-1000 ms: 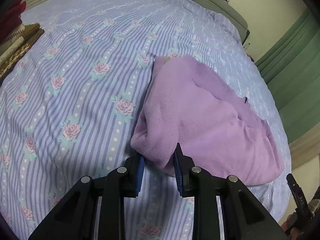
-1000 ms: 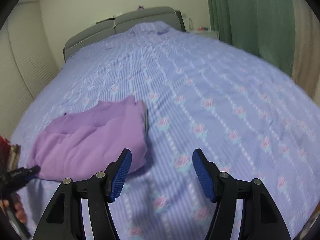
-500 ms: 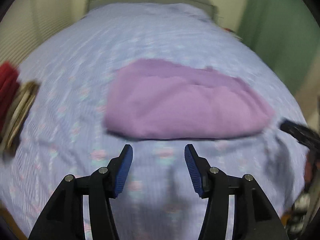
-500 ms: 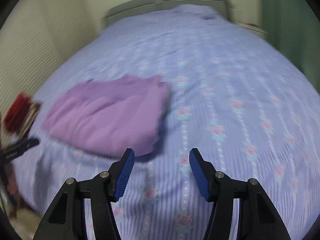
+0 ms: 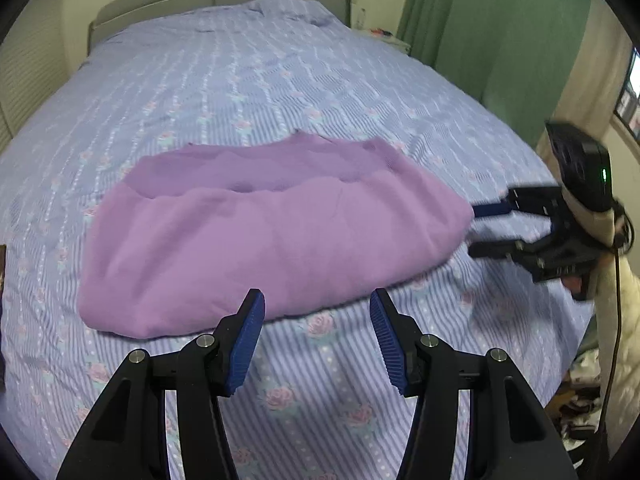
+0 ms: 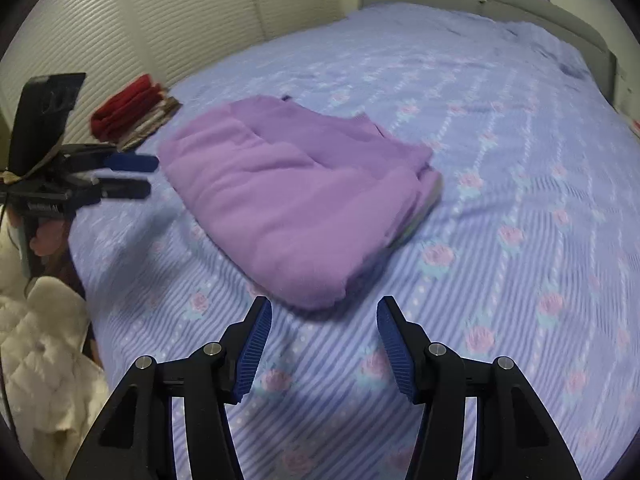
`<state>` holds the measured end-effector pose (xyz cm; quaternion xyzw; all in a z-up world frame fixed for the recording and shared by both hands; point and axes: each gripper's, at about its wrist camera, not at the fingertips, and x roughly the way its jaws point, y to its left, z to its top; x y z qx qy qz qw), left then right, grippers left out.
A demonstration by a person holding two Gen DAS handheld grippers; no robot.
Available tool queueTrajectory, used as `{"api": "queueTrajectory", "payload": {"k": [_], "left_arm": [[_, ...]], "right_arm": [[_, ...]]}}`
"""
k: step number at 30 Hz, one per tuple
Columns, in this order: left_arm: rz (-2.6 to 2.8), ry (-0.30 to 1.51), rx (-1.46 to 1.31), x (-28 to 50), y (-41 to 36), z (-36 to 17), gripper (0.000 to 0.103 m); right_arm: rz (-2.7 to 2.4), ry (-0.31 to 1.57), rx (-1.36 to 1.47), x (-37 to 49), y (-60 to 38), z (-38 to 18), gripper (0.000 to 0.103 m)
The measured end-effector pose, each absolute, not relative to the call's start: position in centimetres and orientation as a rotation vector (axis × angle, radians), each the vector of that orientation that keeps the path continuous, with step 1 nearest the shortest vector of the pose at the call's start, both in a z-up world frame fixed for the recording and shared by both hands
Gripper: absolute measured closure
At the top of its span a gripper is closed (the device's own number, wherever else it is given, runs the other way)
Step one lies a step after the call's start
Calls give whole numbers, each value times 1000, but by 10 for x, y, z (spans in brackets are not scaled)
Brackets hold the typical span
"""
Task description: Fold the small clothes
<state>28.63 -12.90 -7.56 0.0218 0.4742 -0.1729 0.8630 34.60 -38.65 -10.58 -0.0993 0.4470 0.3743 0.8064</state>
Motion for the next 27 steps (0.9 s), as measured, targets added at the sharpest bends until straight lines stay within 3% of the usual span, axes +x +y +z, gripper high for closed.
{"api": "queueTrajectory", "payload": {"k": [18,23,27], "left_arm": [[-369,1039,51,286,-135,-91,49],[-336,1002,42,282,-126,-85,49],[-298,950,3,280,-112,-77,49]], "right_arm": [[987,953,-265,324,-369,-109,47],[850,944,-205,325,-391,-100,47],[589,853,16,318,-418,-80,46]]}}
